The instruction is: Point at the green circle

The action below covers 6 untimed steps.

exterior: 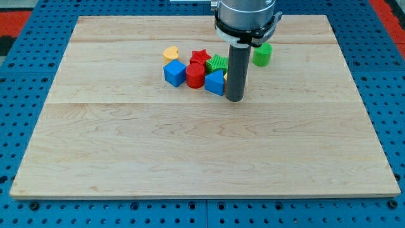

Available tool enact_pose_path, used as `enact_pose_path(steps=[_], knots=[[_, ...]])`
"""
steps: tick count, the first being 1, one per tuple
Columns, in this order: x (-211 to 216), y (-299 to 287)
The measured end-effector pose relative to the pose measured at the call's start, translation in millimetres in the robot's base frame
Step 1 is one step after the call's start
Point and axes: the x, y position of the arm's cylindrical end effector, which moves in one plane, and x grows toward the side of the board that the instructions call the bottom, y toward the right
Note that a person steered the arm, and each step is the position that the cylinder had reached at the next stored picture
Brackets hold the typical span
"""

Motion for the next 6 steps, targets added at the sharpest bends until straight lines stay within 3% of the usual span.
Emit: enact_pose_path(steps=[3, 6], knots=[[-19.8, 4.7], [-44.9, 78.3]])
